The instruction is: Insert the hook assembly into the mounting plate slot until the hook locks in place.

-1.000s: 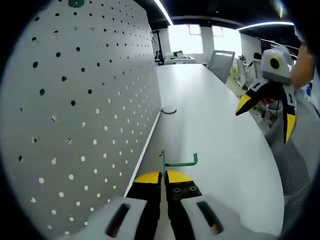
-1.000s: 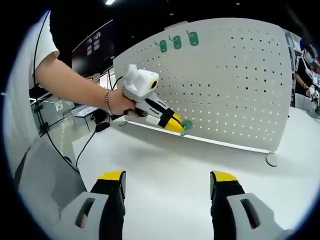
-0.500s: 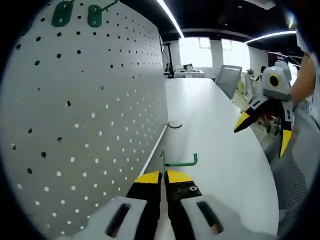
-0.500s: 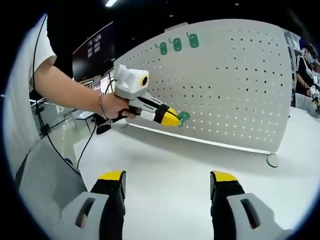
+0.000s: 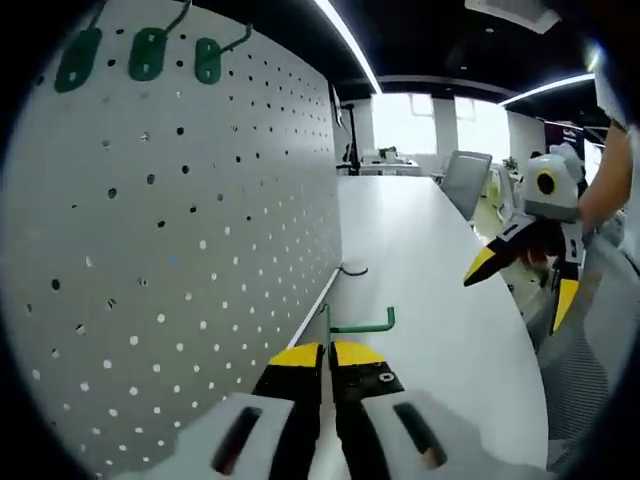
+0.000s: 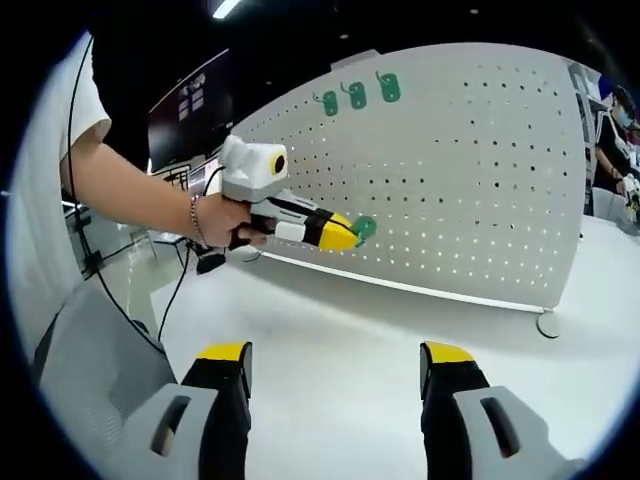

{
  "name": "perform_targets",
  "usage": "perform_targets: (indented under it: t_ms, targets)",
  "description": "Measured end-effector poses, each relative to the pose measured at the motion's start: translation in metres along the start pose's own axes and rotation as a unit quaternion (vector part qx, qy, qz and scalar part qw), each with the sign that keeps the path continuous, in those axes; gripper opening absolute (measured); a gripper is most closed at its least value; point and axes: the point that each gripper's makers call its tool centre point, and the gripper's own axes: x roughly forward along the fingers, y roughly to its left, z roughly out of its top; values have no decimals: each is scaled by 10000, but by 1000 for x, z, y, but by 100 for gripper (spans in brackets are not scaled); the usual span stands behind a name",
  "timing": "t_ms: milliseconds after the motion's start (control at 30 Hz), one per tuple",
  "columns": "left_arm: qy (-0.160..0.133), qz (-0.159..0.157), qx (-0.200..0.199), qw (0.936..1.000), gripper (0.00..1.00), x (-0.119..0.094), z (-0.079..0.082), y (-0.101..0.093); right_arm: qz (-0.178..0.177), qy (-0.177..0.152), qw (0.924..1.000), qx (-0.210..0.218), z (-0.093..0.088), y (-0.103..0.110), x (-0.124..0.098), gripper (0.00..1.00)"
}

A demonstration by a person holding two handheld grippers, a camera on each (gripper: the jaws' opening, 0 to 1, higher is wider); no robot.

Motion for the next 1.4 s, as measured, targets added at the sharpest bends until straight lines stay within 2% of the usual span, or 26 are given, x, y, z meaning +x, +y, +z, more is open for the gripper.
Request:
perform_targets:
  t_ms: [367,567,633,1033,1400]
  targets:
    - [-500,180,-230,9983,2,-18,17,-7,0,-17,10000,42,0,0,0,66]
    - [-698,238,-224,9970,2,-27,25,-10,35,-31,10000,25,1,2,0,66]
    - [-799,272,-338,9959,2,-30,28,-11,40,-36,10000,25,1,2,0,66]
    - [-1218,442,-387,9908,2,-49,47,-16,81,-44,10000,9,3,4,0,66]
    - [-1639,615,-518,9832,2,-70,70,-22,97,-66,9999,6,4,5,0,66]
